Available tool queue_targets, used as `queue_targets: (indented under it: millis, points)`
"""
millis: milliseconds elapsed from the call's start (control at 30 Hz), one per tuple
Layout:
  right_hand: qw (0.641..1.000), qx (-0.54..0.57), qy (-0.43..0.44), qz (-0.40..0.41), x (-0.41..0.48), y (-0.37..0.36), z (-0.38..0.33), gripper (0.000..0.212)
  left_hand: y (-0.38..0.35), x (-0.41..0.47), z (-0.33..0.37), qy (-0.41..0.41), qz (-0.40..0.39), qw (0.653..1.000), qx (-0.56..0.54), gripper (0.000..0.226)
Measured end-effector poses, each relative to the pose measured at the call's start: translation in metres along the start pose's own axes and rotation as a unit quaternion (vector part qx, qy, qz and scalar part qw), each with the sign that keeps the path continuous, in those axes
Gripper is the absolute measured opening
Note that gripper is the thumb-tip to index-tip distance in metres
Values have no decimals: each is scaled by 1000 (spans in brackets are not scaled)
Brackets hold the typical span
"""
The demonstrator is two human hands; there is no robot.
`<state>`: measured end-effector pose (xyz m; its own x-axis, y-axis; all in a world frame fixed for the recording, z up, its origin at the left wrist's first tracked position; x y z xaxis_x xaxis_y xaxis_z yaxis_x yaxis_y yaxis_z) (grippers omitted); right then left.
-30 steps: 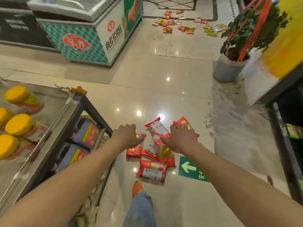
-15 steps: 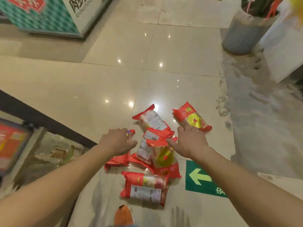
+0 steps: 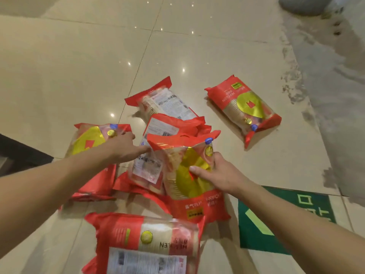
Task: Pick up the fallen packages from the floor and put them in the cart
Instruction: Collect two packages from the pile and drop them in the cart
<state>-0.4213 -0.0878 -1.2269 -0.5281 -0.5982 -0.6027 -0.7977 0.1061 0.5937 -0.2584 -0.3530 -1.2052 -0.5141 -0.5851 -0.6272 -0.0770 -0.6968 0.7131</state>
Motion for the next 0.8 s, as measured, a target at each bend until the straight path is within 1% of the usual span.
queue_targets:
  millis: [100,167,233,333,400,433,500,567,600,667,700,733,800]
  points:
    - [993,113,26,31,10,-7,10,92,-11,11,-5,-2,-6,997,-78,103]
    - [987,148,27,52,1,-2,5,84,-12,8,1,-4,-15,990,-140,95]
    - [985,159,28,65,-10,3,0,73,-13,3,8,0,-8,980,-198,85]
    - [981,168,32,93,-20,17,-7,61,-23,-8,22,-29,-11,966,-259,52]
    - [974,184,34,127,-21,32,-6,57,-32,-10,27,-44,-7,954,-296,31]
    - [970,192,32,144,-20,40,-5,55,-34,-10,26,-47,-5,948,-316,25]
    - [966,195,31,167,-19,54,-4,56,-34,-12,33,-62,-14,943,-325,25]
    - [959,204,35,193,-20,69,-4,65,-33,-12,40,-79,-20,945,-317,24]
    - [956,204,38,205,-21,76,-6,63,-29,-15,46,-87,-14,945,-315,25]
    - [950,213,42,223,-29,92,-9,49,-14,-18,52,-95,19,942,-320,32]
    - [947,220,45,229,-33,99,-10,47,-7,-22,56,-100,28,939,-326,33]
    - [945,226,45,234,-39,107,-11,48,1,-26,59,-102,32,936,-335,38]
    - [941,237,36,239,-59,125,-15,55,22,-41,61,-98,46,922,-371,58]
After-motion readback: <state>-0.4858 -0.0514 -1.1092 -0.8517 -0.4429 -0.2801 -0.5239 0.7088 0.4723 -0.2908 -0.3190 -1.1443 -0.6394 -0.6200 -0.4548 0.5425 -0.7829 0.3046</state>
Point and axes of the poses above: each hand's wrist, its own x-axis towards the middle knuckle, its own y-axis out of the back of the hand, z = x × y, the point moved 10 cm from there along x, towards the middle knuckle, and after that the axes turned 4 degrees about -x, right-handed, at the moved point
